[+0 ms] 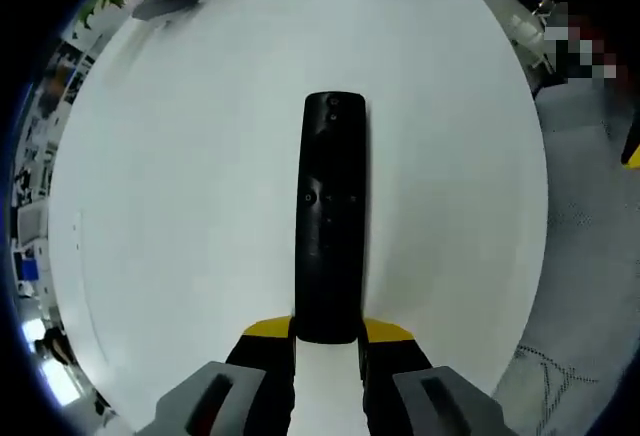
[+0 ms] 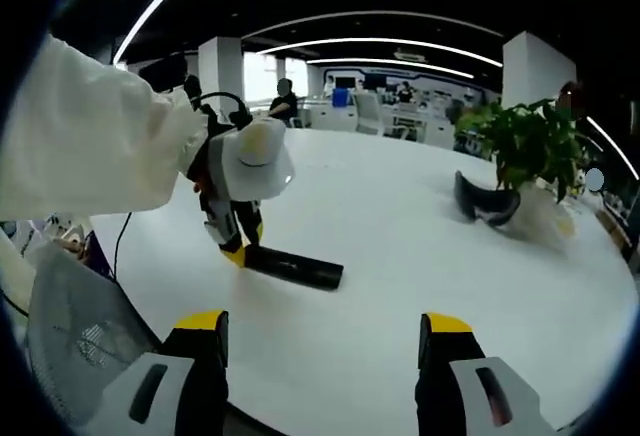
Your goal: Press the specified remote control buttons in sequence, fully releasing each button before pressing the next.
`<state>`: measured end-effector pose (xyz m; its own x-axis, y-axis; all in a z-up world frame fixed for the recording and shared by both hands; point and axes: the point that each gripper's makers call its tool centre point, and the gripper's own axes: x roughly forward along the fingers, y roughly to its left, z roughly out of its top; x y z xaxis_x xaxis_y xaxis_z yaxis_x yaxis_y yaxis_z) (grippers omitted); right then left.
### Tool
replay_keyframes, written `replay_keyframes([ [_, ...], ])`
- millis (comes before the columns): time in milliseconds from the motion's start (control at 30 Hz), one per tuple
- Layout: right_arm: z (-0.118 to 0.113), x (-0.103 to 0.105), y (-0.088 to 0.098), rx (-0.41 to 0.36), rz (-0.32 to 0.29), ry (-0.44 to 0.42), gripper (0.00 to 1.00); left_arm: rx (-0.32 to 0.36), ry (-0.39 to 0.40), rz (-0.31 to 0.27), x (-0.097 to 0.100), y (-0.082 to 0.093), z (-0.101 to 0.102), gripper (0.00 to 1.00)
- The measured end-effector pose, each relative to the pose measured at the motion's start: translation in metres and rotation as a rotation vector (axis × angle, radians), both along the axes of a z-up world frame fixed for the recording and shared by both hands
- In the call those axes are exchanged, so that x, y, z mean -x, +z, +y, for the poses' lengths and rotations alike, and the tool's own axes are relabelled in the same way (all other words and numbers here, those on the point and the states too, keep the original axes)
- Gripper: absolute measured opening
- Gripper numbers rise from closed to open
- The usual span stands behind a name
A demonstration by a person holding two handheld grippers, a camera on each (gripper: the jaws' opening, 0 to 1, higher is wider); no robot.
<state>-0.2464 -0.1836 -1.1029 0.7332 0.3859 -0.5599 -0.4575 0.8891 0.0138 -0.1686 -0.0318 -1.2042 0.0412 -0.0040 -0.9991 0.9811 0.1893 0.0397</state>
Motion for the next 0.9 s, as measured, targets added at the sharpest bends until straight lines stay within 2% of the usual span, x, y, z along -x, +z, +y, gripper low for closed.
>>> replay_keyframes([
  [167,0.009,0.000,0.007,-0.029,-0.009,0.022,0.77,0.014,0.004,0.000,0.015,0.001,0.000,0.23],
  [233,0.006,0.001,0.004,0.012,-0.011,0.026,0.76,0.014,0.006,0.000,0.023,0.001,0.000,0.23],
  [533,-0.002,-0.001,0.006,-0.027,-0.006,-0.010,0.75,0.077,0.044,-0.009,0.045,0.002,-0.002,0.23],
  [733,-0.003,0.000,0.007,0.002,-0.027,-0.014,0.72,0.096,0.042,-0.015,0.059,0.002,-0.004,0.23],
  [900,-0.006,-0.001,0.004,-0.004,-0.001,-0.029,0.68,0.137,0.059,-0.020,0.065,0.002,-0.003,0.23],
])
